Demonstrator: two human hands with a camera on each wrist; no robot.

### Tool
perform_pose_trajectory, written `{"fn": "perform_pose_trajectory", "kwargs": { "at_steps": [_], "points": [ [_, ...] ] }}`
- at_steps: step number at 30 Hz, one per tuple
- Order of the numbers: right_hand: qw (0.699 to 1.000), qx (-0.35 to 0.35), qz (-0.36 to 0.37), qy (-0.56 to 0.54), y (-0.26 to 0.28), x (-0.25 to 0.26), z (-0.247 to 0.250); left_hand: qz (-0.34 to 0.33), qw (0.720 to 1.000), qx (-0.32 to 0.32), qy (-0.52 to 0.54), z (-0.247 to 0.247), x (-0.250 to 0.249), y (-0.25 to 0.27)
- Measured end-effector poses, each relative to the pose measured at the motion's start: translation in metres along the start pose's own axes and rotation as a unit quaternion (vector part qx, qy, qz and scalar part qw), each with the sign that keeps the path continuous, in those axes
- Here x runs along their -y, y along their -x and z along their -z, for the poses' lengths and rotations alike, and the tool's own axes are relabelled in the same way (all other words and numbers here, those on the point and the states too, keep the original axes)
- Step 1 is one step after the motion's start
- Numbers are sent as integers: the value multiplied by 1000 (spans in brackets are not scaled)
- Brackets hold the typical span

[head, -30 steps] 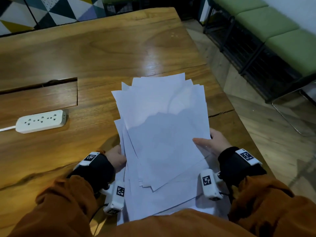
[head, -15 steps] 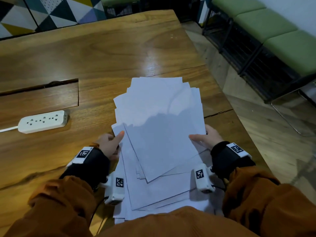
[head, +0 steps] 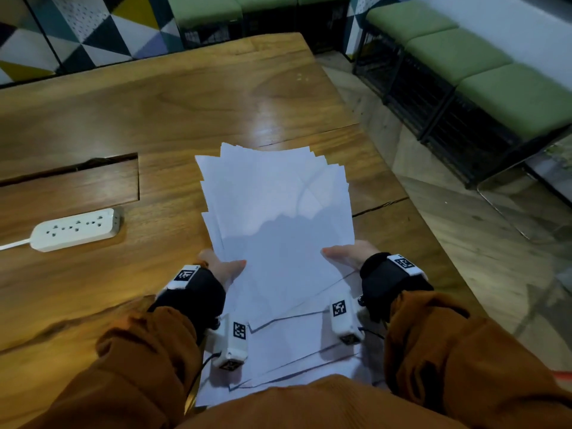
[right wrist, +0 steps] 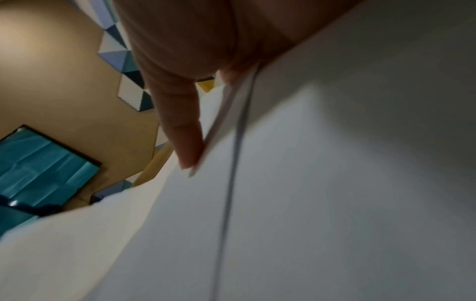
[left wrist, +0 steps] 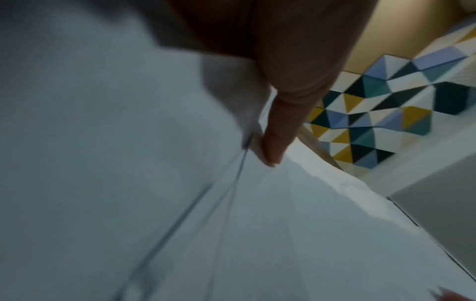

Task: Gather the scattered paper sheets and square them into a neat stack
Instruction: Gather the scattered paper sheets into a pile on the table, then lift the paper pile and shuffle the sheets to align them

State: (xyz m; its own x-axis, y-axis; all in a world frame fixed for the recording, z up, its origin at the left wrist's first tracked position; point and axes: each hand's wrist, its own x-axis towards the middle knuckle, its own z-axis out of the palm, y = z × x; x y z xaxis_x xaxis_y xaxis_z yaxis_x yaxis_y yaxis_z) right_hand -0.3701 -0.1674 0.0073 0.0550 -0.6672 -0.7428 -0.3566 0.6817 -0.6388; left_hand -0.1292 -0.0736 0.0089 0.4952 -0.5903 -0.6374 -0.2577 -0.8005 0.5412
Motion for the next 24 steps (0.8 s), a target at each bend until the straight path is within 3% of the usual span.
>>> {"fn": "perform_pose_trajectory", "kwargs": {
  "at_steps": [2, 5, 10, 13, 16, 20, 24],
  "points": [
    [1000, -10, 9, 5, 0, 1, -3, -37, 999, 5, 10, 1, -3, 7],
    [999, -20, 43, 20, 2, 4, -12, -33, 997, 39, 61, 3, -3, 3],
    [993, -15, 94, 66, 4, 3, -22, -25, 997, 4, 77, 0, 0, 6],
    [995, -11, 88, 41, 1, -11, -21, -29, 999, -10, 34, -1, 2, 13],
    [996, -1, 84, 32, 2, -19, -16, -27, 996, -6, 82, 2, 5, 12],
    [989, 18, 148, 15, 22, -6, -9, -92, 983, 2, 157, 9, 9, 7],
    [966, 18, 250, -60, 45, 24, 0, -177, 944, 34, 276, 33, -16, 13]
  ]
}}
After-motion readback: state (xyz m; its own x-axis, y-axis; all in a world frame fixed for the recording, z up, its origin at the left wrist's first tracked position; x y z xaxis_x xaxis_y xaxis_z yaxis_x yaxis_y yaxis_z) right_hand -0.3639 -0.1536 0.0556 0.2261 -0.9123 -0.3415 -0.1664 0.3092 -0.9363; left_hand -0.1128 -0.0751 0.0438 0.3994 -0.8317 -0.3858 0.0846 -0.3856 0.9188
